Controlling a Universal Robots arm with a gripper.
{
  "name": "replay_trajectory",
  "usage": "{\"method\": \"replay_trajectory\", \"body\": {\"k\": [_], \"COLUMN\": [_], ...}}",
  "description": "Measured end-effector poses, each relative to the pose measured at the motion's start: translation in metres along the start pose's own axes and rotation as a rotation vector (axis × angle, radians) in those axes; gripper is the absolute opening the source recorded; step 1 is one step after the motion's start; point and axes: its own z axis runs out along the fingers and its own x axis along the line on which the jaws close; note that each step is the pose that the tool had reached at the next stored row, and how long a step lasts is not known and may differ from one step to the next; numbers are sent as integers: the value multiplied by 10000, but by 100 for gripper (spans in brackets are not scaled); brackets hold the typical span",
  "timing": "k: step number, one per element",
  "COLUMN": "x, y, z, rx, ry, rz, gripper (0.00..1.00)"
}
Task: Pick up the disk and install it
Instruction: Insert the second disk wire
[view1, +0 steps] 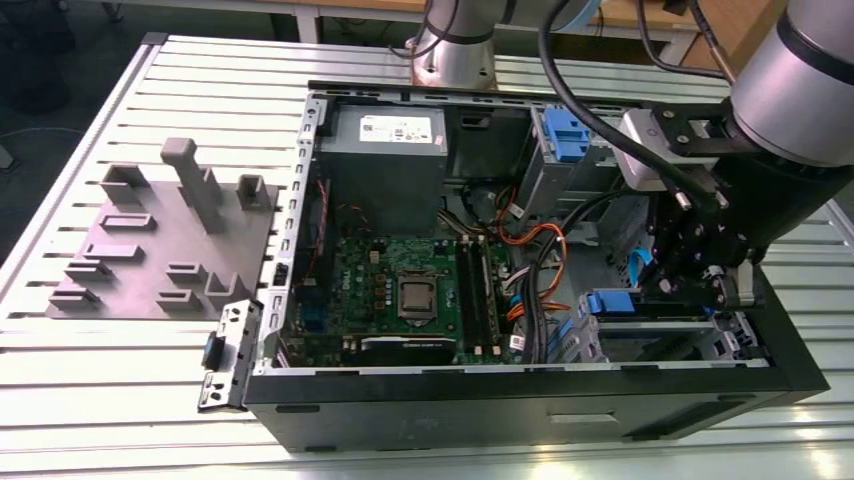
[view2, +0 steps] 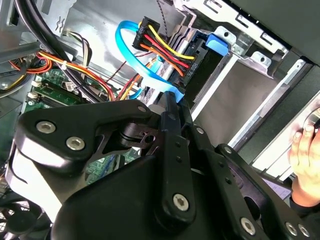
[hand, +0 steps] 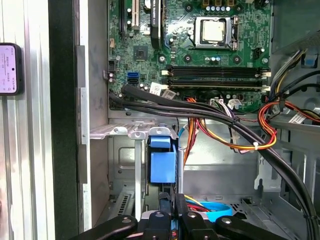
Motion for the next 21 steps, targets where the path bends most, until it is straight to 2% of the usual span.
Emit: {"method": "replay_trajectory", "body": {"k": [11, 21], "x": [14, 18], "y": [2, -1], "z": [26, 42], "rx": [1, 0], "ry": [0, -25], "rz": [44, 57], "gripper": [16, 16]}}
